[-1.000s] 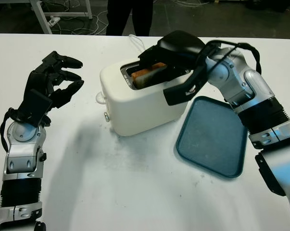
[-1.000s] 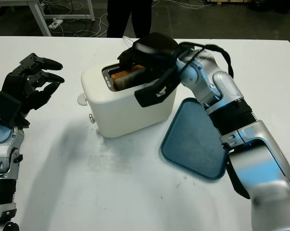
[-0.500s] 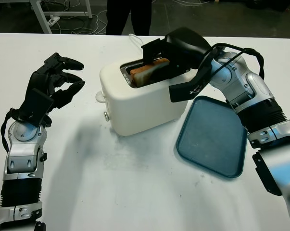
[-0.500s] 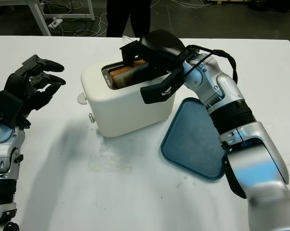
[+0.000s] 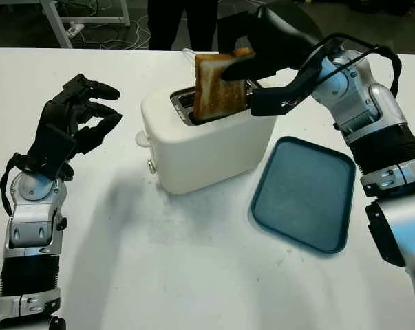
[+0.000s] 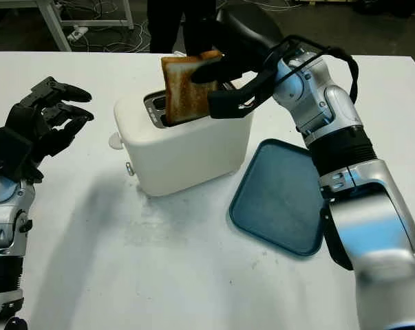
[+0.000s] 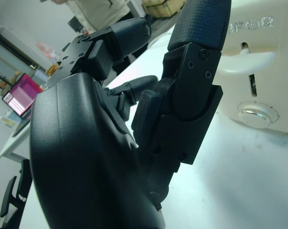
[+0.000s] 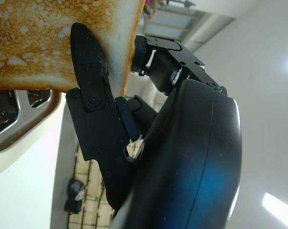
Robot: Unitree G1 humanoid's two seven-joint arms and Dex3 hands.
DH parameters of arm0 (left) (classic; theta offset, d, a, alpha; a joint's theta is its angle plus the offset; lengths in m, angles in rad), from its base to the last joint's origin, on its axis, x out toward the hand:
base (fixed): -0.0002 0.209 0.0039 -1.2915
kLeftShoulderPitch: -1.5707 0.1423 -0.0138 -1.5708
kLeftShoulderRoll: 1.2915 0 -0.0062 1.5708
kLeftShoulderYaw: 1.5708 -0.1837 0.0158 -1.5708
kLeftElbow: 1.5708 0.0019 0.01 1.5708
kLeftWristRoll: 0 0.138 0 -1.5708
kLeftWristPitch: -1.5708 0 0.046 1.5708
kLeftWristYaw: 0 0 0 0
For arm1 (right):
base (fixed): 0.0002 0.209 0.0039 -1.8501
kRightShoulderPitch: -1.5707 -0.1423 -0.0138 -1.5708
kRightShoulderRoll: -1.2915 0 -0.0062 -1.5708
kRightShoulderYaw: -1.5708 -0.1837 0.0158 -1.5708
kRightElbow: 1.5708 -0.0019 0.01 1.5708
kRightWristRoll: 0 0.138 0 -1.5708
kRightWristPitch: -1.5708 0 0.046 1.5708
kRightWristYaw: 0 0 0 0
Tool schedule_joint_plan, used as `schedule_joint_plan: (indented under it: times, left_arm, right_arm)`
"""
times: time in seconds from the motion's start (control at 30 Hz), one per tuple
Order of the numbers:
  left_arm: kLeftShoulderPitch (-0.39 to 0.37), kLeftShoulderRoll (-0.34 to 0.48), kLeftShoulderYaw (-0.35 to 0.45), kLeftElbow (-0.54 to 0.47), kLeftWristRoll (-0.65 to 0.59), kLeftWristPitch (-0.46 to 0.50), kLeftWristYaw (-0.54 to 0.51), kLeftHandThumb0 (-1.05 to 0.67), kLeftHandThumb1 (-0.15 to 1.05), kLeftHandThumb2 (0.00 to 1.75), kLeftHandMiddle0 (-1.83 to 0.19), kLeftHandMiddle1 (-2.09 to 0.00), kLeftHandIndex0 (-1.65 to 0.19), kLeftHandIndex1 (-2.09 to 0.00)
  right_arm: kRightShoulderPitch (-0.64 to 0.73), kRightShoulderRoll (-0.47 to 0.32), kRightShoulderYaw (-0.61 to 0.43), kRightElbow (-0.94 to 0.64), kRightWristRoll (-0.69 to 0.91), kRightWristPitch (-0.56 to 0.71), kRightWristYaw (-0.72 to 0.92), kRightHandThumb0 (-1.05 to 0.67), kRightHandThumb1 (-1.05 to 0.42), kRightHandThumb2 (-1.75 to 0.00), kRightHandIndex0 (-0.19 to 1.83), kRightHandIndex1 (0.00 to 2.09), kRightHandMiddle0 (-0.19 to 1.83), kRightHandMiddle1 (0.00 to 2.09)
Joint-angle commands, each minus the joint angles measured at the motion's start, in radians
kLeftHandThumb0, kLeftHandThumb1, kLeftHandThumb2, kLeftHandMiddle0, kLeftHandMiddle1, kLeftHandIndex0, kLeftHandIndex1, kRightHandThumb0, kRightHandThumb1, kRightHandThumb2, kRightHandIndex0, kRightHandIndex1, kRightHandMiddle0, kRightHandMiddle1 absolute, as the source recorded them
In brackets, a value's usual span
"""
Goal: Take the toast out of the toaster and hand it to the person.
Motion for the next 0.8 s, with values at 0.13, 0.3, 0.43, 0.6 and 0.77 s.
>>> schedule_joint_plan:
  times: [0.13,0.3,0.43,0.6,0.77]
  left_arm:
    - [0.010,-0.006,0.004,-0.006,-0.004,0.002,0.008,-1.05,0.92,0.10,-0.33,-1.38,-0.36,-1.26]
    - [0.013,-0.006,0.006,0.002,-0.004,-0.008,0.007,-1.05,0.92,0.09,-0.32,-1.37,-0.37,-1.23]
    - [0.017,-0.005,0.007,-0.008,-0.003,0.005,0.010,-1.05,0.92,0.10,-0.32,-1.38,-0.36,-1.24]
    - [0.018,-0.008,0.011,0.000,-0.009,-0.001,0.009,-1.05,0.92,0.10,-0.31,-1.38,-0.35,-1.25]
    - [0.014,-0.013,0.016,0.032,-0.024,-0.047,-0.007,-1.05,0.92,0.09,-0.33,-1.36,-0.37,-1.22]
  right_arm:
    - [-0.070,-0.010,-0.073,0.082,0.109,0.057,0.045,-0.40,-0.92,-0.40,1.05,1.75,0.76,1.75]
    - [-0.124,-0.025,-0.128,0.193,0.166,0.068,0.028,-0.44,-0.92,-0.42,1.03,1.75,0.76,1.75]
    - [-0.172,-0.044,-0.158,0.344,0.181,0.073,-0.037,-0.45,-0.92,-0.42,1.06,1.75,0.79,1.75]
    - [-0.189,-0.052,-0.259,0.465,0.285,0.166,-0.079,-0.41,-0.92,-0.42,0.99,1.75,0.68,1.75]
    - [-0.161,-0.062,-0.357,0.543,0.395,0.234,-0.120,-0.27,-0.92,-0.47,0.92,1.75,0.62,1.75]
